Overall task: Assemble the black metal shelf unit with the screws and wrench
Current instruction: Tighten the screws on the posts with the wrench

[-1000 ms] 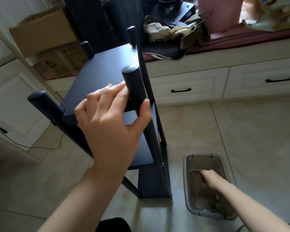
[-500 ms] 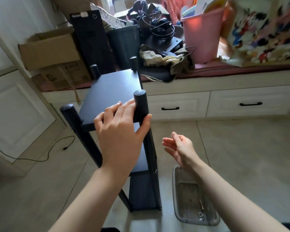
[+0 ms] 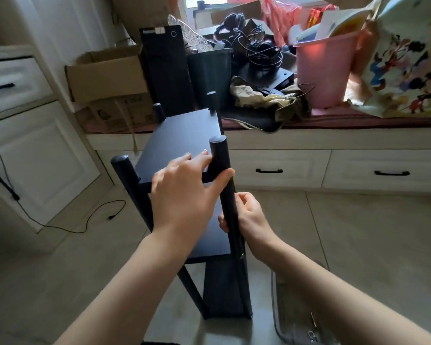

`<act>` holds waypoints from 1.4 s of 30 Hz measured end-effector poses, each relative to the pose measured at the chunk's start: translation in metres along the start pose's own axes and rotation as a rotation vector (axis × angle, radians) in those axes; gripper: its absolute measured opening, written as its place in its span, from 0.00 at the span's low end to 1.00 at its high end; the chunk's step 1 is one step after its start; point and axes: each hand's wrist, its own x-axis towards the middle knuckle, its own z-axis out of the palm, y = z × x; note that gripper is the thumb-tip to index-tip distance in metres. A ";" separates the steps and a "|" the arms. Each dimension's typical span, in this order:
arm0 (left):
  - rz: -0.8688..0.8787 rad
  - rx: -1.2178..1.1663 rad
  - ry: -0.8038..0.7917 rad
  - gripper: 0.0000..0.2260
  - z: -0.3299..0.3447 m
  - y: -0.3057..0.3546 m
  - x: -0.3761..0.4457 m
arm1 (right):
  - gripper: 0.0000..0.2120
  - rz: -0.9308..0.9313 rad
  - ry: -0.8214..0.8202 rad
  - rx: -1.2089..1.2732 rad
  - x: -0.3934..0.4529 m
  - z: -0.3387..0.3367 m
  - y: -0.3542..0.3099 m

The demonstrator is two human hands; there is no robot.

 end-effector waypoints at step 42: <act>-1.237 -1.074 0.378 0.36 0.089 -0.322 -0.280 | 0.09 0.303 -0.583 -1.120 0.032 0.134 0.234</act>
